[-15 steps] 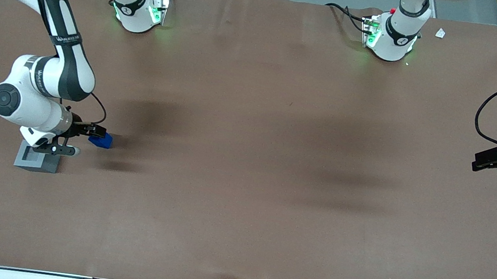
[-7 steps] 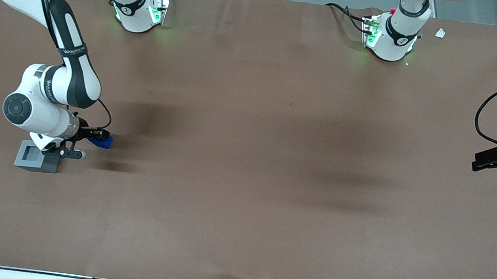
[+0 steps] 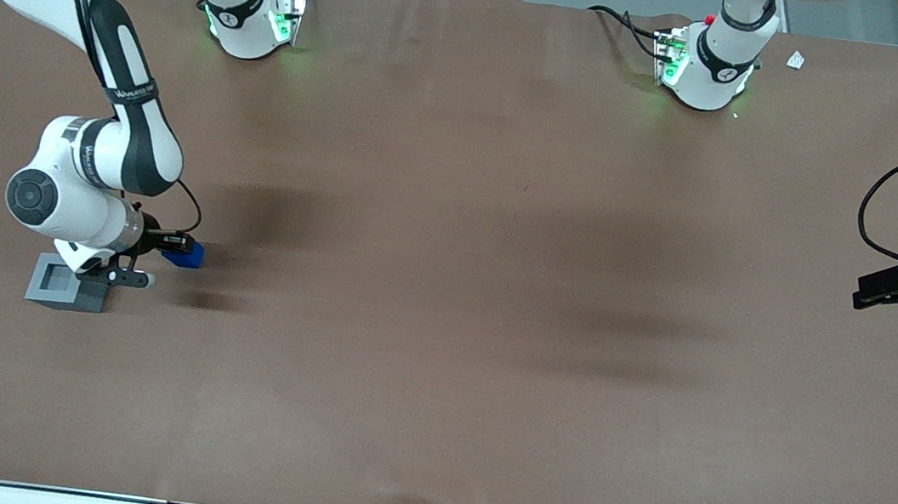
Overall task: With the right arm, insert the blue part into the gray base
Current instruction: 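Lift the blue block and carry it above the gray base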
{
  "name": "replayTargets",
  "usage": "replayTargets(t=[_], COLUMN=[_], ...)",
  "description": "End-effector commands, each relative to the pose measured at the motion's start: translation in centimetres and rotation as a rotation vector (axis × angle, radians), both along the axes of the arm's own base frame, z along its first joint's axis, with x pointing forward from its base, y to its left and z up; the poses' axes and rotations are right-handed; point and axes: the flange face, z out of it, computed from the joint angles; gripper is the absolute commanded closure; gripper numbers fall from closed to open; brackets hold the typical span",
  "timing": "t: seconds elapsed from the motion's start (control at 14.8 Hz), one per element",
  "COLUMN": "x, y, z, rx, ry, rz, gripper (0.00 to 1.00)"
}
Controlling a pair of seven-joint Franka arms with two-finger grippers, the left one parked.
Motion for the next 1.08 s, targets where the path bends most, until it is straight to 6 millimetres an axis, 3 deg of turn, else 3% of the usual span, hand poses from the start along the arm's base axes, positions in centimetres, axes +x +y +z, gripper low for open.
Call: replayTargets(t=[0.0, 0.14, 0.27, 0.41, 0.88, 1.01], x=[0.6, 2.0, 3.1, 4.0, 4.3, 4.4], y=[0.0, -0.6, -2.8, -4.9, -12.5, -14.9], z=[4.6, 8.7, 13.3, 16.1, 18.4, 17.4], rx=[0.007, 0.004, 0.004, -0.008, -0.034, -0.015], ry=[-0.006, 0.018, 0.053, 0.034, -0.019, -0.014], rz=[-0.010, -0.010, -0.040, -0.065, -0.142, -0.127], gripper=[0.99, 0.99, 0.99, 0.99, 0.99, 0.99])
